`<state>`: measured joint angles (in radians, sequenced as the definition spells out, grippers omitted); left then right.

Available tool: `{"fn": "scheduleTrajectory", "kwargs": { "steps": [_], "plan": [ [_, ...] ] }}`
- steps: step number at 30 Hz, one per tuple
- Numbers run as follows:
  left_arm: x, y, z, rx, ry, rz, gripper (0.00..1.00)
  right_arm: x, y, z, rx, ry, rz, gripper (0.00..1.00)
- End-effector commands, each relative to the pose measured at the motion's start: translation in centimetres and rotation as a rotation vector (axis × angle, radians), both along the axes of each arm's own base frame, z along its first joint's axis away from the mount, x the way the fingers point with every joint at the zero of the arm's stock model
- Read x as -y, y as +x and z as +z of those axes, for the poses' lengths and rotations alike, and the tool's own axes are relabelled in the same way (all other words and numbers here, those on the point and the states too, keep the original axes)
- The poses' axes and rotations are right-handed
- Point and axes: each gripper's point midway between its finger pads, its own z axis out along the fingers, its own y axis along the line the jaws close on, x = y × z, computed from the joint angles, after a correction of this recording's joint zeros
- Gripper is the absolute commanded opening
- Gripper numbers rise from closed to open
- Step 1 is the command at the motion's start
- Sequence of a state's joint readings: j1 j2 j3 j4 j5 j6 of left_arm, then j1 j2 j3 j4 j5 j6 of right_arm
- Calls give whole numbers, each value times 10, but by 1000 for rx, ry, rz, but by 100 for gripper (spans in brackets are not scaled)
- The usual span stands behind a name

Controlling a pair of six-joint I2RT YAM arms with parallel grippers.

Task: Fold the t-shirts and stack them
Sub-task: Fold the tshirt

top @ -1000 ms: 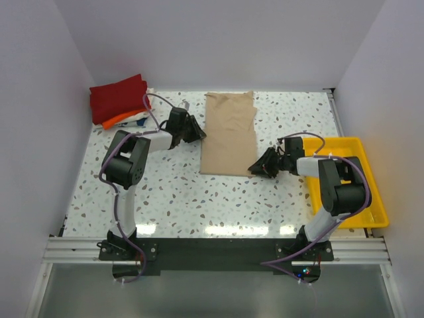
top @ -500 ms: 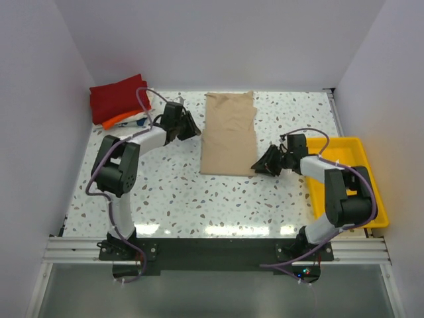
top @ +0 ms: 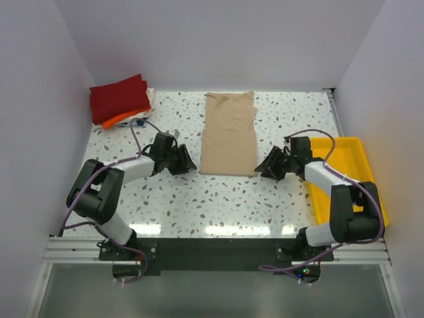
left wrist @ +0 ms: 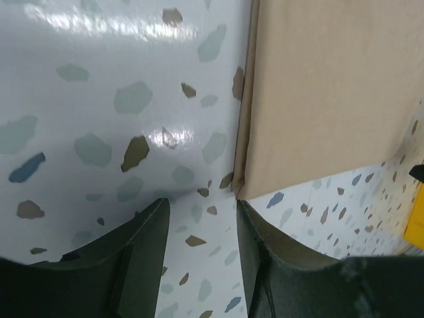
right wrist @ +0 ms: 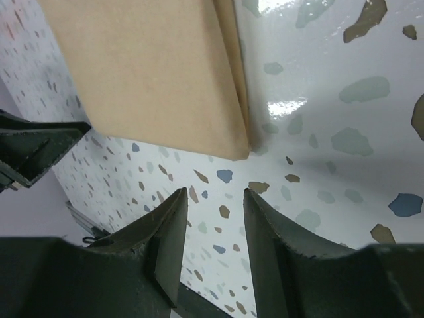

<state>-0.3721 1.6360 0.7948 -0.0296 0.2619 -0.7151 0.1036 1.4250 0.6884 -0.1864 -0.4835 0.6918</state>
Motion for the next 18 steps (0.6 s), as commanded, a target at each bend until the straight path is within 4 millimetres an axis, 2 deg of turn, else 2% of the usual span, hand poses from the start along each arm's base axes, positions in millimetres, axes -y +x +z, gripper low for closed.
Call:
{"fn": "scheduleTrajectory", "kwargs": {
  "steps": [1,7,18],
  "plan": [
    [22,-7,23,79,-105,-78,50,1,-3,-17,-19,-33,10,43],
    [27,-20,2,42,-107,-102,50,-4,1,-29,-26,-74,11,43],
    [34,-21,-15,11,-62,-111,48,3,7,-45,-32,-122,-32,42]
  ]
}}
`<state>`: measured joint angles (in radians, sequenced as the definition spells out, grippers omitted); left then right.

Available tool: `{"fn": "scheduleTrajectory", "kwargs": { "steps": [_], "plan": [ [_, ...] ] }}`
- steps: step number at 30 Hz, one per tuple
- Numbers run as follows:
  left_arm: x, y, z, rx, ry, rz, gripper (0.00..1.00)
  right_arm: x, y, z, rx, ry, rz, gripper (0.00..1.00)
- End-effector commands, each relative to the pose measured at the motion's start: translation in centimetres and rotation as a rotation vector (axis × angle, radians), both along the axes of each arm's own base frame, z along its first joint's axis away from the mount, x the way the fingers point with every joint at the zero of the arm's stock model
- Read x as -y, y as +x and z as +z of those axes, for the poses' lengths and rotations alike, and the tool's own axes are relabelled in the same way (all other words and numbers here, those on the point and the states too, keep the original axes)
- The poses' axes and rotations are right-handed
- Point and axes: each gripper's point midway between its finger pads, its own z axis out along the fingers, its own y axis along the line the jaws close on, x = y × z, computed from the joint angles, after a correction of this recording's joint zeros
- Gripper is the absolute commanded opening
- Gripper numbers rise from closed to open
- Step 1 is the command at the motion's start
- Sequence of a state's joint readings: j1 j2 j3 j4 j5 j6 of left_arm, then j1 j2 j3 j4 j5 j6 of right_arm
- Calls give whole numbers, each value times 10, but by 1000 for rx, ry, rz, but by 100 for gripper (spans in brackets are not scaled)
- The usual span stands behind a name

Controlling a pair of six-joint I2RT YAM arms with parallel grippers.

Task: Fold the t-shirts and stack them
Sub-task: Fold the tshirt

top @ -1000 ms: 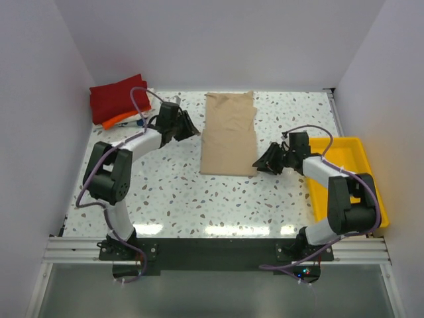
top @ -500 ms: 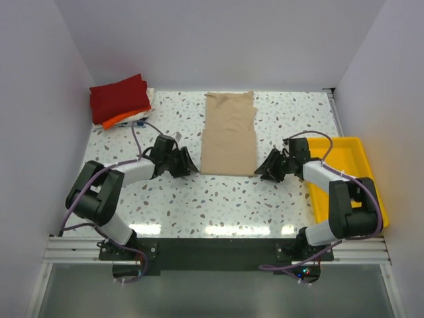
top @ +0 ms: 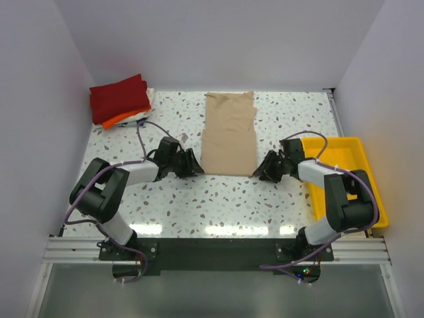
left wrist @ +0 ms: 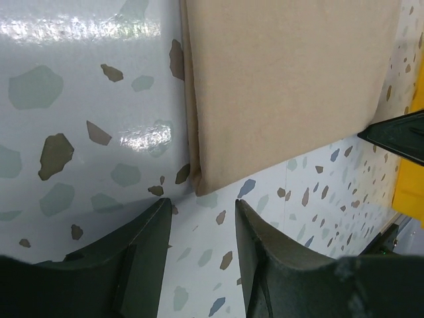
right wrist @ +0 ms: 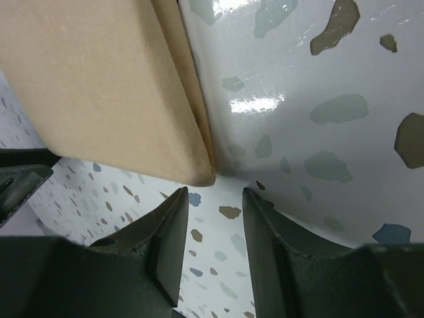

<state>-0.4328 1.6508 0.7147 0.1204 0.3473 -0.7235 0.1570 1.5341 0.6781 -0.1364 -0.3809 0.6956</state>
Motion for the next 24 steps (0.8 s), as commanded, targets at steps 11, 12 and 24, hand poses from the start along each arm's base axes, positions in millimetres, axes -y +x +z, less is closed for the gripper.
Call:
{"fn": "scheduleTrajectory", "kwargs": {
  "steps": [11,12,24],
  "plan": [
    [10,-4,-29,-48,74,0,42,-7,7,-18,14,-17,-7,38],
    [11,-4,-30,-49,76,-1,41,-8,8,-19,14,-11,-7,37],
    [15,-2,-16,-19,70,15,3,-14,5,-14,14,-2,23,15]
  ]
}}
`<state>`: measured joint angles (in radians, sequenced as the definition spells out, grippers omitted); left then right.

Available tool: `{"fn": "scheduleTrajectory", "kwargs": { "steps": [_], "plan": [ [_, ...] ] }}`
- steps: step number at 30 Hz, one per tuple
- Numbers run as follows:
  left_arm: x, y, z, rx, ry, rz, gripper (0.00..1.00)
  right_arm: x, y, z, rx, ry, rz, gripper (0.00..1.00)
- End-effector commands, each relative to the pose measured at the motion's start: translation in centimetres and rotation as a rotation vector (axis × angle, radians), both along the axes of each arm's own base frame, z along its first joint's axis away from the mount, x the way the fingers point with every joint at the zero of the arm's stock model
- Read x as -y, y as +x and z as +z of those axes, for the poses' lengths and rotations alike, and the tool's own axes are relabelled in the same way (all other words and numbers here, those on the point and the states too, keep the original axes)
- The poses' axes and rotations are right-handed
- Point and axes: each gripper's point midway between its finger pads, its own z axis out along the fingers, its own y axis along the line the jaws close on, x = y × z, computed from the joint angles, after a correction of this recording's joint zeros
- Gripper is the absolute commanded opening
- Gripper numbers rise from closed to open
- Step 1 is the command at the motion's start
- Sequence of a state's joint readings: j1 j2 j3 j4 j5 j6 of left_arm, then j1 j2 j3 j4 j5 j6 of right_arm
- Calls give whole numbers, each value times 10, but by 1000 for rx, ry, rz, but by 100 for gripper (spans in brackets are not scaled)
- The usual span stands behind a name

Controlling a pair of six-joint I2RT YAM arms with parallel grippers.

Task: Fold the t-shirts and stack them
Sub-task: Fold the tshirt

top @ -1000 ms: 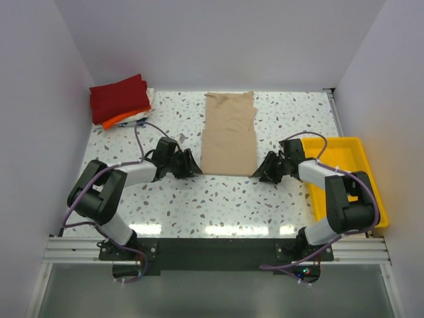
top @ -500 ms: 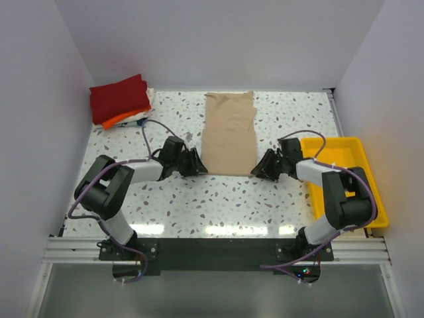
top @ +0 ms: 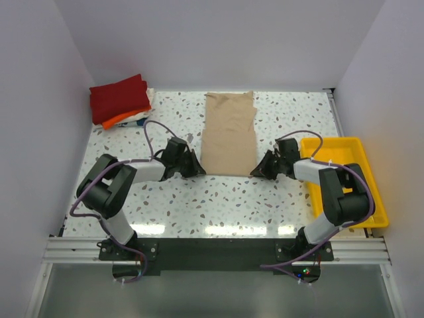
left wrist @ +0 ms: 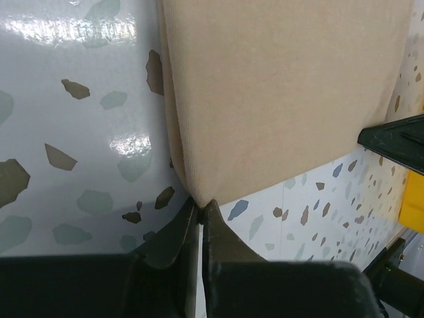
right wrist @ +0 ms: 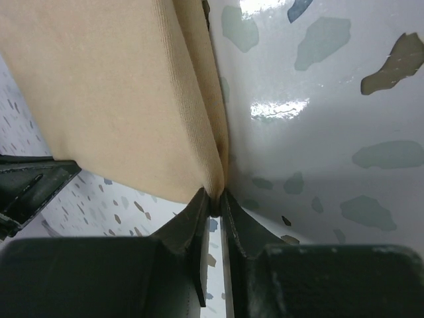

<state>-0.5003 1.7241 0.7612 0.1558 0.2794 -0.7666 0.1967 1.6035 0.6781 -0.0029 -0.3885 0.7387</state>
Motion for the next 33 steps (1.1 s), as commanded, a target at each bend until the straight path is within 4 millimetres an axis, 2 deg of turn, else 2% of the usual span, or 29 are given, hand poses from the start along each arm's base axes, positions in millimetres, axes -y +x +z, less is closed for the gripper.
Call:
{"fn": "scheduleTrajectory", "kwargs": {
  "steps": [1,3,6,10,13,17,19,21,23,24,26,27,29,33],
  "plan": [
    [-7,-10,-6,-29,50,7,1,4,-10,-7,-25,-41,15,12],
    [-8,-13,-2,-20,50,5,0,5,-12,-1,-14,-47,23,5],
    [-9,-22,3,-11,49,4,0,7,-19,7,0,-54,39,1],
    [-10,-39,10,5,40,0,0,9,-39,11,5,-46,50,0],
    [-10,-59,14,16,26,-5,0,13,-59,10,-9,-46,65,0],
    [-11,-93,21,37,1,-11,0,15,-84,29,53,-19,75,0],
    [-11,-109,22,34,-8,-1,0,18,-105,27,25,-25,84,0],
    [-14,-124,26,33,-41,15,0,21,-119,37,53,-20,90,0],
    [-17,-142,29,49,-53,11,0,24,-139,36,30,-17,97,0],
    [-19,-148,29,35,-56,24,0,24,-142,46,78,-6,97,1],
    [-20,-160,34,50,-74,15,0,25,-158,45,54,-3,107,0],
    [-19,-167,34,36,-82,10,0,25,-159,52,93,8,109,1],
    [-19,-171,41,72,-89,16,0,26,-169,54,88,12,119,1],
    [-22,-174,44,91,-75,27,0,28,-169,64,127,0,127,1]
  ]
}}
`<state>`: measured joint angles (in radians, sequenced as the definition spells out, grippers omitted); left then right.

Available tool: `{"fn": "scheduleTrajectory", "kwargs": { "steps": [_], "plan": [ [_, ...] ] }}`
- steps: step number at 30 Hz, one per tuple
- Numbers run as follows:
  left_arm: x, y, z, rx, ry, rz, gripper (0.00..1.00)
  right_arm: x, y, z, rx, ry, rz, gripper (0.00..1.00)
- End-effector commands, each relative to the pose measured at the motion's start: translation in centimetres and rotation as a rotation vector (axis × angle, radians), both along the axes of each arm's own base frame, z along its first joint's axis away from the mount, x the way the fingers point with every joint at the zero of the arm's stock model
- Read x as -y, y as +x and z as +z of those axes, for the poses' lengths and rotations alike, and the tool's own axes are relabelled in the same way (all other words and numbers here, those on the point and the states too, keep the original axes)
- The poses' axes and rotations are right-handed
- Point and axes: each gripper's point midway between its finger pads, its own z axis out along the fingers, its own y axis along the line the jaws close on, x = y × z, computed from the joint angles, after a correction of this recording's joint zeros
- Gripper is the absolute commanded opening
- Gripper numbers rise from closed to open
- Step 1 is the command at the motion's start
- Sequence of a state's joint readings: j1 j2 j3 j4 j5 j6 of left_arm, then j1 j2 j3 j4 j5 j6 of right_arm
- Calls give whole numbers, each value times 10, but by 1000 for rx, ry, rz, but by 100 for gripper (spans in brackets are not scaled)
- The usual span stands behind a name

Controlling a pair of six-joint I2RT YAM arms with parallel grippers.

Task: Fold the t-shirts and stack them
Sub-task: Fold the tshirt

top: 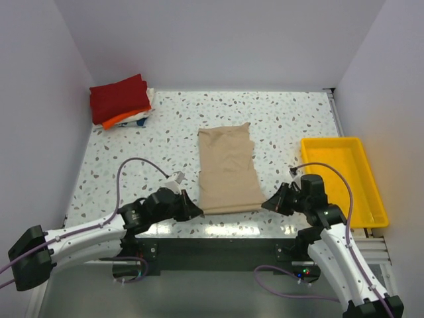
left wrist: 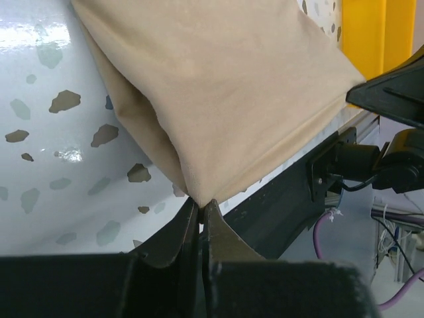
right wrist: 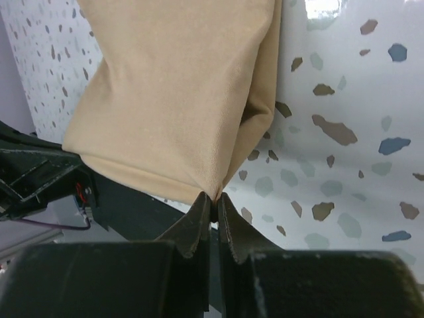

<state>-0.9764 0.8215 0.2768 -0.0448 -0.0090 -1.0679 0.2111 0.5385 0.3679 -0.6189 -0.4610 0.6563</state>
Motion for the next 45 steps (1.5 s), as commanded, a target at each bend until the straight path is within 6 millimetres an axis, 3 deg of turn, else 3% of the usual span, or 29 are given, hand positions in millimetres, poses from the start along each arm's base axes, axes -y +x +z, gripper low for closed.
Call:
{"fn": "scheduleTrajectory", "kwargs": {
  "steps": [1,4,7,12,20,36,45],
  "plan": [
    [-17,7,-11,2,72,94,0,7,-7,1,-30,-51,7,1],
    [-17,19,4,50,95,124,0,11,6,17,6,-87,3,0],
    [-7,40,40,133,113,140,0,13,23,39,61,-115,-9,0],
    [2,64,66,199,194,115,0,6,56,70,99,-98,-21,1],
    [4,123,98,235,151,115,0,-5,108,89,112,-87,-34,1],
    [12,221,118,225,117,113,0,-16,211,103,103,-101,-91,0],
    [8,278,117,197,68,133,0,-12,263,102,82,-67,-126,0]
  ]
}}
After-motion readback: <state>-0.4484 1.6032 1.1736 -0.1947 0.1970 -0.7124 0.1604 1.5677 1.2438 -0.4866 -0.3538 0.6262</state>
